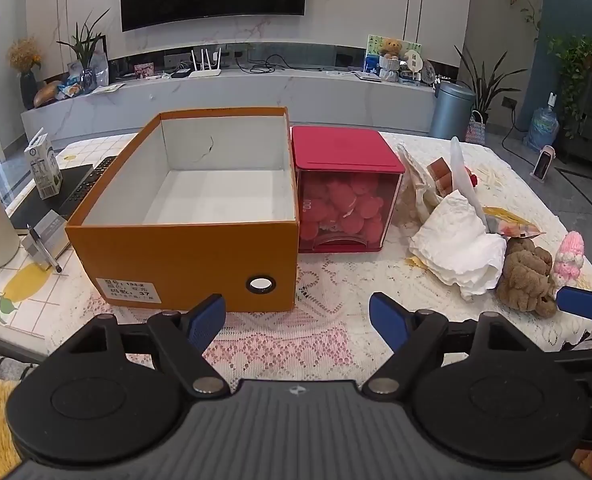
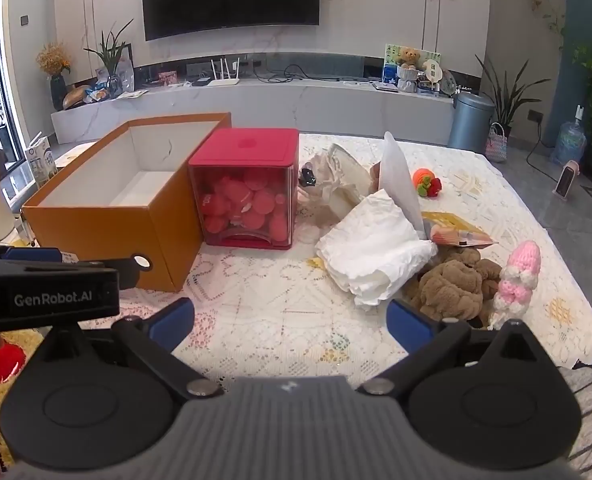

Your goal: Organize soft objects

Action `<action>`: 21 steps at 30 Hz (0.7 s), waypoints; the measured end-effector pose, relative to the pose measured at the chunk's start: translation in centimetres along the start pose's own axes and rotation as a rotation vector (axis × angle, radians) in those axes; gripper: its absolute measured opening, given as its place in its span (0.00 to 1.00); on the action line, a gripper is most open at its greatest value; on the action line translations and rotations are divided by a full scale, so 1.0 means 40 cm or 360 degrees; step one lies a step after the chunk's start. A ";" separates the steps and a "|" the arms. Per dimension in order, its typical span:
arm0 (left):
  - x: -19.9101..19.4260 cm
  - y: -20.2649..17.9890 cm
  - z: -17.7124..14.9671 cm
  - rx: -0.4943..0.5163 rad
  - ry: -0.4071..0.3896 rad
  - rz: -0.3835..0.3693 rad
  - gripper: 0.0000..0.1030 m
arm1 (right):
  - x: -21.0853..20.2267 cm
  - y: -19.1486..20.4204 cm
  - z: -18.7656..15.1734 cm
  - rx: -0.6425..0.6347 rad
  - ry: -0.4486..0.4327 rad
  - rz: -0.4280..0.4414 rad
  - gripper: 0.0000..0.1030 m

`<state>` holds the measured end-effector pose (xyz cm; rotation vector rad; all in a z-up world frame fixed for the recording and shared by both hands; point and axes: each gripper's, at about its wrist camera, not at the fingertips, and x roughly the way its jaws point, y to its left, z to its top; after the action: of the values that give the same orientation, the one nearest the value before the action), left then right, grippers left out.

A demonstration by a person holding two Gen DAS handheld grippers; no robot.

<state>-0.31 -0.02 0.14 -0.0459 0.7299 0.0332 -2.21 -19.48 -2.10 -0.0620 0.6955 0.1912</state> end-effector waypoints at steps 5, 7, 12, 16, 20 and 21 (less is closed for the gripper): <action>0.000 -0.003 -0.003 -0.0002 -0.0015 0.0008 0.93 | -0.001 -0.001 0.001 0.0001 0.0000 -0.0002 0.97; -0.003 -0.004 -0.003 -0.0005 -0.0019 0.0008 0.93 | -0.002 -0.003 0.002 0.0007 0.0003 0.0013 0.97; -0.004 -0.005 -0.003 -0.0005 -0.0019 0.0000 0.93 | -0.005 -0.004 0.002 0.0000 -0.0005 0.0011 0.97; -0.004 -0.005 -0.004 -0.0004 -0.0018 0.0002 0.93 | -0.008 0.001 -0.001 -0.0010 -0.0022 -0.0002 0.97; -0.001 -0.002 -0.006 -0.0017 -0.0003 -0.0003 0.93 | -0.012 0.003 -0.003 -0.0023 -0.0027 -0.0008 0.97; -0.001 -0.001 -0.006 -0.0021 -0.0002 -0.0009 0.93 | -0.013 0.003 -0.002 -0.0016 -0.0025 -0.0005 0.97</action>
<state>-0.51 -0.09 -0.01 -0.0606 0.7280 0.0328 -2.67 -19.45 -1.85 -0.0709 0.6789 0.1921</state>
